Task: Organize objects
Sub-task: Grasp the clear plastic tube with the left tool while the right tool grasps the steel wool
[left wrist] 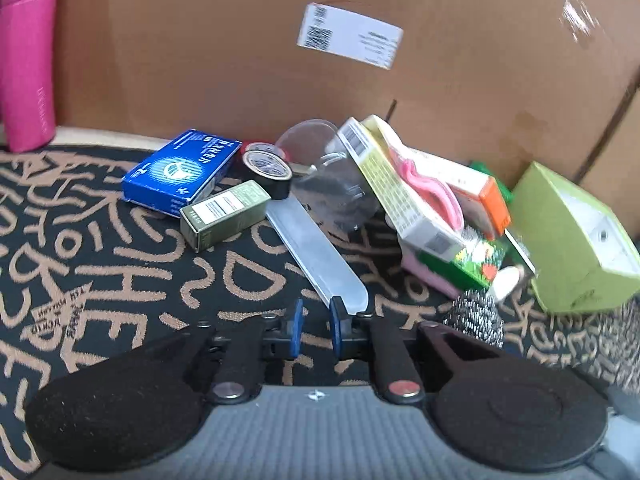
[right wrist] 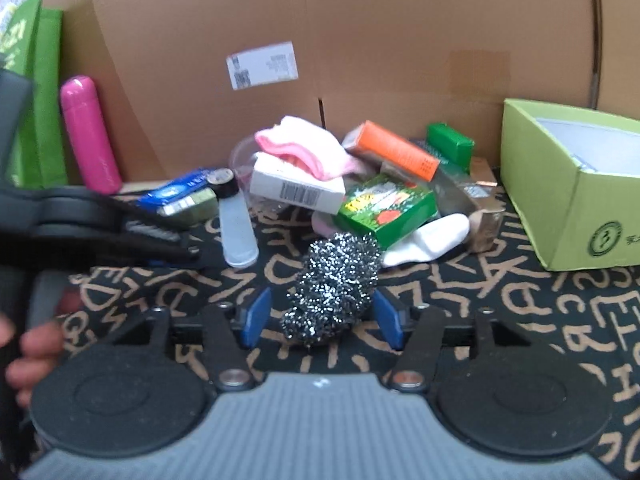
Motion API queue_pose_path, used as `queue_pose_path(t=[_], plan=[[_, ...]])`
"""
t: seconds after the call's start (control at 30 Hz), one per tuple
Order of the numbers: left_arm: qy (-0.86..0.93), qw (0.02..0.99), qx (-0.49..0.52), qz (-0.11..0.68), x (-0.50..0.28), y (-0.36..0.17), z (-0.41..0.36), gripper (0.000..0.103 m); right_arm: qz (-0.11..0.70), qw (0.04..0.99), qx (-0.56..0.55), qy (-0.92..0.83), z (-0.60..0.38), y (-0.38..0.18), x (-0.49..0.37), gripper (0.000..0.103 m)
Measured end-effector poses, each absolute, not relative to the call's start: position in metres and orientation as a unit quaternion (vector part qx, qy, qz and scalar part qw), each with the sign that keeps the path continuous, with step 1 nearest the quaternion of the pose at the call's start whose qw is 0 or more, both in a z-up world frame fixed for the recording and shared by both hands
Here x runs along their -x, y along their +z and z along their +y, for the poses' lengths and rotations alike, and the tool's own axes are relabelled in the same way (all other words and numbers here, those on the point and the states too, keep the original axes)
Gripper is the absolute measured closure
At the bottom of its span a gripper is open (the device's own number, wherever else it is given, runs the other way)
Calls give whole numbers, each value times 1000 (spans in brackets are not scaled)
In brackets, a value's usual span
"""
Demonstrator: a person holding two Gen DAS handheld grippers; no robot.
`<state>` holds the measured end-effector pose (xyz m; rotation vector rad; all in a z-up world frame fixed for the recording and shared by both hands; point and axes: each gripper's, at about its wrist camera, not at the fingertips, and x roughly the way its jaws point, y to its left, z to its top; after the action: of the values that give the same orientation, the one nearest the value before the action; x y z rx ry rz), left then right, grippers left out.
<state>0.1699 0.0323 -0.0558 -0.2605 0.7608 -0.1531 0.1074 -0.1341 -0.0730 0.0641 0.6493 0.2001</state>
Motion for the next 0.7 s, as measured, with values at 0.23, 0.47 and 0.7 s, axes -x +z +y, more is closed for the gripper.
queue_pose_path(t=[0.23, 0.47, 0.7], plan=[[-18, 923, 157, 350, -209, -60, 20, 31, 322, 942, -36, 92, -138, -78, -108, 47], [-63, 936, 67, 340, -203, -64, 14, 68, 327, 940, -25, 97, -136, -83, -122, 63], [-180, 905, 32, 383, -130, -57, 29, 73, 342, 929, 3, 137, -159, -71, -81, 65]])
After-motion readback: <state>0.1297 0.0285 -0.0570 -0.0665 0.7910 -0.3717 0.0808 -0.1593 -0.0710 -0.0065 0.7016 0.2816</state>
